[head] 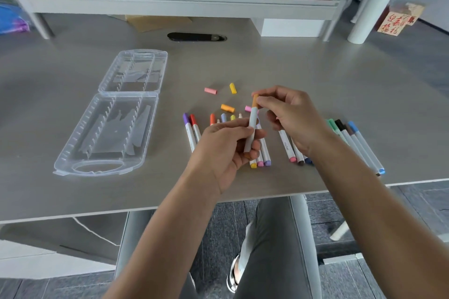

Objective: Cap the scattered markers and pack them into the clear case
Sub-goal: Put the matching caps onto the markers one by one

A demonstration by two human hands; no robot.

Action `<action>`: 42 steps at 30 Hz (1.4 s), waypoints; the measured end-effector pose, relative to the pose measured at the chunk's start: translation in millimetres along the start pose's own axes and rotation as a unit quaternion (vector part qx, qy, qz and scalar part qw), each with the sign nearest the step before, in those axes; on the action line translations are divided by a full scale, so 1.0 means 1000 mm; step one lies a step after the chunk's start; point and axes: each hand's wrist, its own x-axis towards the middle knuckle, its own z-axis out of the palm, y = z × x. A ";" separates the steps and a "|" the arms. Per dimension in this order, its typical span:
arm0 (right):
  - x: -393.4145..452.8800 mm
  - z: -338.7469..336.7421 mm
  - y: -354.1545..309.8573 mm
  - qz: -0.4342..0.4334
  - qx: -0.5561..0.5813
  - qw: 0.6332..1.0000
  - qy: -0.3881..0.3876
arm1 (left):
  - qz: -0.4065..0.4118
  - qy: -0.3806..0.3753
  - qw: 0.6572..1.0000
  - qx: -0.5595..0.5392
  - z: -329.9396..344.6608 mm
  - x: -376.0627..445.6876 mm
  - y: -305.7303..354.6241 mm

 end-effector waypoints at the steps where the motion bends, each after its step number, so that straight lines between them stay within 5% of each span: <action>1: -0.002 -0.001 0.002 0.004 0.002 1.000 0.001 | -0.004 0.006 1.000 -0.003 0.001 0.000 -0.003; 14: -0.013 -0.026 0.009 0.019 -0.009 1.000 0.003 | -0.051 0.041 0.998 -0.017 0.023 0.001 -0.025; 24: 0.005 -0.034 -0.004 0.076 0.016 0.996 0.046 | 0.024 0.009 0.999 0.023 0.029 -0.010 -0.017; 29: 0.013 -0.035 -0.001 0.034 -0.167 0.985 0.023 | 0.094 0.054 0.992 0.060 0.006 -0.020 -0.008; 34: 0.013 -0.017 0.010 -0.009 -0.400 0.916 0.015 | 0.109 0.072 0.991 0.027 -0.014 -0.030 0.003; 42: 0.003 0.000 0.009 -0.044 -0.490 0.869 0.058 | 0.098 0.072 0.992 0.016 -0.029 -0.035 0.002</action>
